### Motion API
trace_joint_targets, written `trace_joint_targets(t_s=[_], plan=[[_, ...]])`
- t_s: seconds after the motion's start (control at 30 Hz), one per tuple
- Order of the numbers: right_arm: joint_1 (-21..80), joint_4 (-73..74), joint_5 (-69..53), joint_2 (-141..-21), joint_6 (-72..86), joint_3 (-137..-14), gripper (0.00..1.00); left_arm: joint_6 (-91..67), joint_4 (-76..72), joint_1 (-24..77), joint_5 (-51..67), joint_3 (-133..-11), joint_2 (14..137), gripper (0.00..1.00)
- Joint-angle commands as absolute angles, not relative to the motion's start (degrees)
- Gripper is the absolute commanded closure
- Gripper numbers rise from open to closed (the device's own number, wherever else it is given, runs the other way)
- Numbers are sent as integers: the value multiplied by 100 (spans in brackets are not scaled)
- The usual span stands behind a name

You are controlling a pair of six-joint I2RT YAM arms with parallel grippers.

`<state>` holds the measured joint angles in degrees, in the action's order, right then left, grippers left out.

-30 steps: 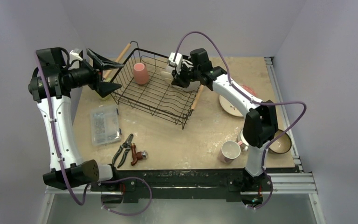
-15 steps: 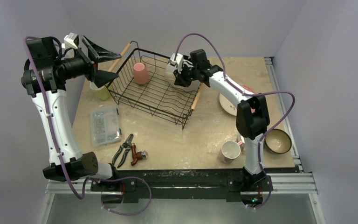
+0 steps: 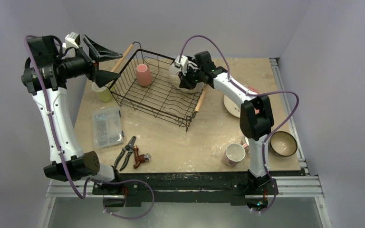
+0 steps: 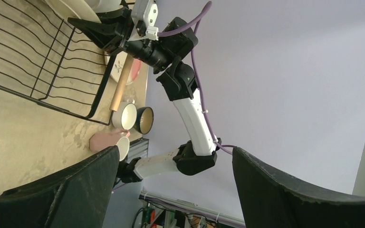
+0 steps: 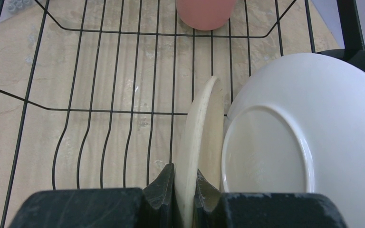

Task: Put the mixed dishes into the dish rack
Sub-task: Insert the plate into the dish rack.

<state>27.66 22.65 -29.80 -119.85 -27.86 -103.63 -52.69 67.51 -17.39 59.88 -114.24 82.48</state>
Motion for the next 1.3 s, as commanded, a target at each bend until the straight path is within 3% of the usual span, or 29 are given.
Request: trace_joint_targets(t_s=[0.0,0.37,1.07,1.27], plan=[[2724,2037,-3294,-12048,-2746,-10536,100,-5128,6687,-1801,6170,-11652,8298,12],[2724,1939,-3936,-12104,-2691,-10383,100,-5105,6715,-1819,6204,-11621,8413,12],[2730,2019,-3660,-12127,-2619,-10197,100,-5150,6665,-1828,6258,-11559,8395,12],[2725,1926,-3387,-12205,-2449,-10274,87,-5218,6602,-1828,6258,-11591,8386,12]])
